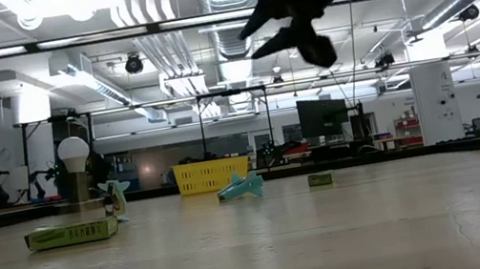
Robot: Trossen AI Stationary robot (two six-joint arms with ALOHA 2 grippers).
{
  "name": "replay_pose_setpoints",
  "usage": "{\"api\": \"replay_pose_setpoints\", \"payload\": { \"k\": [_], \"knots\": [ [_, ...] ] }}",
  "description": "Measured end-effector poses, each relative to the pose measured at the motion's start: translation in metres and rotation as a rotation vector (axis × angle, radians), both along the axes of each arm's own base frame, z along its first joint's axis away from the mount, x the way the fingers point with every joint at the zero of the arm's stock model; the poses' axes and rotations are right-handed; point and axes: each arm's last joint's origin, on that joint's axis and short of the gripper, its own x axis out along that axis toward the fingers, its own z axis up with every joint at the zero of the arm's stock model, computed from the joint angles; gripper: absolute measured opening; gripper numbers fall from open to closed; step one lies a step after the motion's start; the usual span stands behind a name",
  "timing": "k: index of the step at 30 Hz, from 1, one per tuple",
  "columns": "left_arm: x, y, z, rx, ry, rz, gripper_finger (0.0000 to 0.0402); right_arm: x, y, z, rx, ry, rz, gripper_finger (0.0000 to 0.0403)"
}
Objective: Pick and place Stapler, Stapler remover, tape
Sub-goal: Put the right light blue staple remover into the green basket
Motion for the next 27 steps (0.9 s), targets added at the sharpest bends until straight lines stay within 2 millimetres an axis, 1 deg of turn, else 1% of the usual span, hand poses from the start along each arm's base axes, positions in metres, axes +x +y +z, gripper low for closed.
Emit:
{"api": "replay_pose_setpoints", "payload": {
  "k": [3,6,8,11,14,18,20,23,25,27],
  "knots": [
    [0.003,0.010,0.014,0.084,-0.016,-0.024,0.0119,0.010,-0.002,-0.023,0.007,0.056,0.102,0.0133],
    [0.006,0.018,0.027,0.137,-0.038,-0.028,0.0118,0.023,-0.003,-0.044,0.068,0.123,0.137,0.0131],
    [0.007,0.022,0.034,0.192,-0.046,-0.036,0.0117,0.032,-0.002,-0.051,0.085,0.130,0.200,0.0130],
    [0.010,0.025,0.039,0.275,-0.053,-0.067,0.0117,0.045,0.006,-0.059,-0.010,0.131,0.364,0.0132],
    [0.011,0.026,0.039,0.291,-0.063,-0.095,0.0117,0.057,0.012,-0.061,-0.099,0.164,0.471,0.0134],
    [0.013,0.025,0.035,0.316,-0.057,-0.136,0.0115,0.069,0.010,-0.064,-0.190,0.266,0.556,0.0132],
    [0.013,0.024,0.033,0.327,-0.047,-0.153,0.0115,0.075,0.009,-0.068,-0.258,0.324,0.615,0.0130],
    [0.014,0.023,0.029,0.350,-0.009,-0.161,0.0114,0.084,0.009,-0.068,-0.375,0.389,0.701,0.0127],
    [0.014,0.023,0.027,0.356,0.009,-0.165,0.0112,0.090,0.008,-0.072,-0.428,0.444,0.748,0.0124],
    [0.014,0.023,0.027,0.341,0.007,-0.168,0.0112,0.094,0.007,-0.081,-0.429,0.519,0.767,0.0120]
  ]
}}
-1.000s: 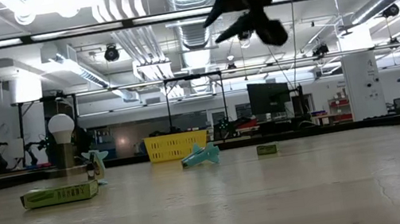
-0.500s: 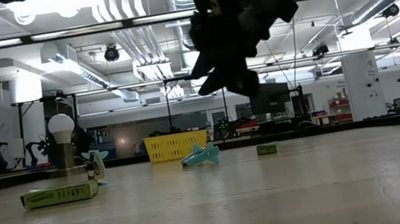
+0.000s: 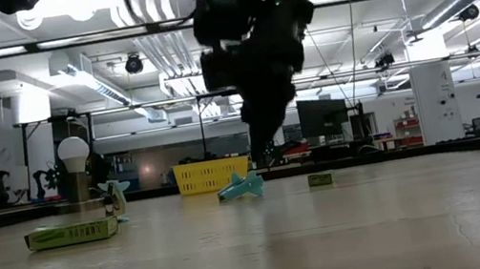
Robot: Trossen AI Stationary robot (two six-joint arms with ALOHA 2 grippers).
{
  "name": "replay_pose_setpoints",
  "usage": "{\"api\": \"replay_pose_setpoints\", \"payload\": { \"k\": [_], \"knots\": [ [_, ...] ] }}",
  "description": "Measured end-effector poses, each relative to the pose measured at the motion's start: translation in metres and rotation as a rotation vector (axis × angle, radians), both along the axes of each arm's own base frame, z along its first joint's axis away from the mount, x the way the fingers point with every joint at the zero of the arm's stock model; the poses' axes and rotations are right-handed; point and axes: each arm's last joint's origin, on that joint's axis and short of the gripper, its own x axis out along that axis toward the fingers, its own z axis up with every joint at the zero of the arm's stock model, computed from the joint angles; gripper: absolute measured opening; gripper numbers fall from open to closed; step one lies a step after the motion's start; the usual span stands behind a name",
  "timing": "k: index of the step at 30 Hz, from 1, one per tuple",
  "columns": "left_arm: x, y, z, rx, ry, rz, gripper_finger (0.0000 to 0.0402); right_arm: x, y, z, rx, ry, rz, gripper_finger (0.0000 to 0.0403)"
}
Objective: Pick and place Stapler, Stapler remover, tape
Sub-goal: Put the right light blue staple remover into the green basket
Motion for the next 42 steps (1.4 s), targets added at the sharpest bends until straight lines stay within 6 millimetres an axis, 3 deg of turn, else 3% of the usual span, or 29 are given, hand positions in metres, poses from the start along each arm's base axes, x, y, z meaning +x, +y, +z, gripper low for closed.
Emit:
{"api": "replay_pose_setpoints", "payload": {
  "k": [9,27,32,42],
  "knots": [
    [0.000,-0.001,-0.001,-0.002,0.007,-0.046,0.0112,0.013,-0.002,-0.020,-0.031,0.181,-0.015,0.0101],
    [0.001,-0.001,-0.003,0.003,0.025,-0.045,0.0106,0.024,0.004,0.007,-0.101,0.123,0.109,0.0078],
    [0.001,-0.001,-0.003,0.003,0.026,-0.044,0.0103,0.029,0.003,0.005,-0.152,0.072,0.164,0.0081],
    [0.001,-0.001,-0.003,0.001,0.025,-0.044,0.0101,0.034,0.003,-0.016,-0.168,0.105,0.170,0.0072]
  ]
}}
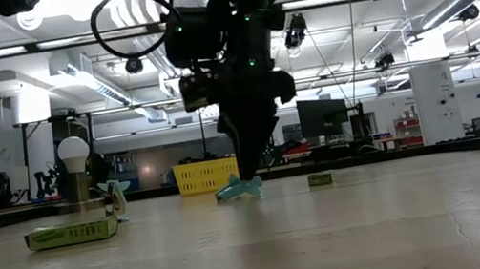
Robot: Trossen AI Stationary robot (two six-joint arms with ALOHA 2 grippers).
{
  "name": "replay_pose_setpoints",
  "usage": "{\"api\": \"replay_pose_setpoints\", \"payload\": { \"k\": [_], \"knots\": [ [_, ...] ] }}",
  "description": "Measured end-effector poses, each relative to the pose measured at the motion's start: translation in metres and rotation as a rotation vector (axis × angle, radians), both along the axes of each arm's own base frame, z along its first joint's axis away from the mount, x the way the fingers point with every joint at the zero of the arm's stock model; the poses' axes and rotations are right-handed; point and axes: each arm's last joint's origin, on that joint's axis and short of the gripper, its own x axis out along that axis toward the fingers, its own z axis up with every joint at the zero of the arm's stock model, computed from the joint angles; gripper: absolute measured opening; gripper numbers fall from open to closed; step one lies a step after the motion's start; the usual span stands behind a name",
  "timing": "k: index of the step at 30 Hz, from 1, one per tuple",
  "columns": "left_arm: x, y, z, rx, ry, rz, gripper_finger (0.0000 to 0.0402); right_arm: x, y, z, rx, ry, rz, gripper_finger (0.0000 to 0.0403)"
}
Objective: Pick and place Stapler, Stapler remover, tape
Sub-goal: Put the right light blue staple remover into the green basket
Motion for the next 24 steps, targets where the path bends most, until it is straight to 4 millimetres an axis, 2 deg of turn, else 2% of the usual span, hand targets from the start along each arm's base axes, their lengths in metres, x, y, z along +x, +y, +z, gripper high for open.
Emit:
{"api": "replay_pose_setpoints", "payload": {
  "k": [7,14,18,21,24],
  "knots": [
    [0.000,0.000,0.000,0.003,0.000,0.002,0.0101,-0.001,0.000,0.000,-0.076,0.013,-0.012,0.0065],
    [0.000,0.001,0.000,0.029,0.003,0.012,0.0101,-0.005,0.000,0.000,-0.079,0.048,-0.023,0.0018],
    [0.000,0.001,0.000,0.039,0.004,0.015,0.0101,-0.008,0.000,0.003,-0.072,0.082,-0.046,0.0010],
    [0.000,0.001,0.000,0.069,0.008,0.026,0.0101,-0.008,0.003,0.011,-0.041,0.098,-0.069,0.0009],
    [0.000,0.002,0.001,0.102,0.009,0.033,0.0101,-0.006,0.008,0.028,0.025,0.061,-0.084,0.0008]
  ]
}}
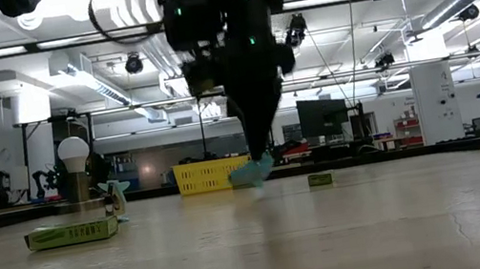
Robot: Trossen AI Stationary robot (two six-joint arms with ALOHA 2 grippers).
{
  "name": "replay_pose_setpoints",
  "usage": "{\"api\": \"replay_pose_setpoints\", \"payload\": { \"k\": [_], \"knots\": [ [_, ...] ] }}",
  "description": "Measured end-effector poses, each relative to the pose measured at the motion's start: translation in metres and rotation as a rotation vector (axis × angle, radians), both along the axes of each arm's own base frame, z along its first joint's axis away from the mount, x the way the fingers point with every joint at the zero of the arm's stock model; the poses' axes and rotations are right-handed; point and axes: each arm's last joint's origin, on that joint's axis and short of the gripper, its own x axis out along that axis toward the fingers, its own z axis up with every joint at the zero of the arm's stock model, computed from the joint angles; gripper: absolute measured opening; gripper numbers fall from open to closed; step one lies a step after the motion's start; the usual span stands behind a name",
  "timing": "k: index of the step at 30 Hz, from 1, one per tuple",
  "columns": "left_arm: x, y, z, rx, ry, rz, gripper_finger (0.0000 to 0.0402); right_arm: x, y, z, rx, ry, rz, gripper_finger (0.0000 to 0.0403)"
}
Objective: Pick and place Stapler, Stapler remover, tape
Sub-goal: Put the right light blue staple remover into the green basket
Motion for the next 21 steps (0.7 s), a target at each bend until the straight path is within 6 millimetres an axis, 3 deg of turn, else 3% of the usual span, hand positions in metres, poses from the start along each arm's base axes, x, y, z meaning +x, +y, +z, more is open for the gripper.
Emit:
{"api": "replay_pose_setpoints", "payload": {
  "k": [10,15,21],
  "knots": [
    [-0.008,0.005,0.005,0.214,-0.009,0.032,0.0101,0.011,0.017,0.091,0.521,-0.245,-0.004,0.0008],
    [-0.012,0.008,0.010,0.269,-0.028,0.047,0.0101,0.017,0.021,0.152,0.768,-0.423,0.050,0.0008],
    [-0.015,0.009,0.023,0.316,-0.104,0.028,0.0101,0.024,0.023,0.226,0.962,-0.753,0.176,0.0008]
  ]
}}
